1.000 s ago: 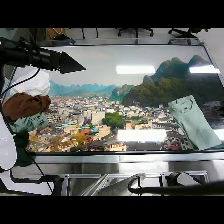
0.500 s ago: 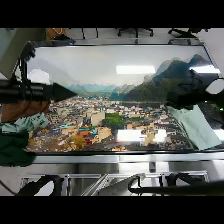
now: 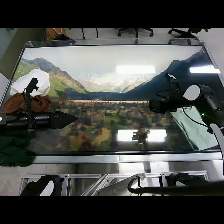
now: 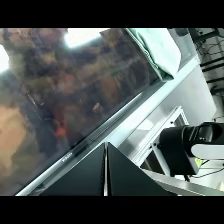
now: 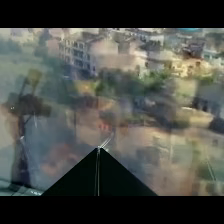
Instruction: Fold the shirts.
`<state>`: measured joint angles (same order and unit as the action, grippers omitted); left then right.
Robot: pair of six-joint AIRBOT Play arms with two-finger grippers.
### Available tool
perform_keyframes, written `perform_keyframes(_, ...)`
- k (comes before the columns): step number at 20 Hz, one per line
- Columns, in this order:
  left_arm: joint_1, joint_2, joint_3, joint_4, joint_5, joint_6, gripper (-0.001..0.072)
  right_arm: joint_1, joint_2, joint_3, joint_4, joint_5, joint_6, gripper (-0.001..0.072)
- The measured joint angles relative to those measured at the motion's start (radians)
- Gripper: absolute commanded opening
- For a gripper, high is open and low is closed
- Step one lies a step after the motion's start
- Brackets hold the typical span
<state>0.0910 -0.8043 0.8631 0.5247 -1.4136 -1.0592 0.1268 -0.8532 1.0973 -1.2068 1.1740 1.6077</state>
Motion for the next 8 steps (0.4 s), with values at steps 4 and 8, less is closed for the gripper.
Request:
perform_keyframes(4, 0.0, 0.047, -0.013, 0.005, 0.005, 0.003, 0.0011, 0.005, -0.002, -0.001, -0.001, -0.003, 0.0, 0.0025)
perform_keyframes(8, 0.0, 0.057, -0.016, 0.006, 0.008, 0.003, 0.0011, 0.007, -0.002, -0.001, -0.001, -0.005, 0.0, 0.0025)
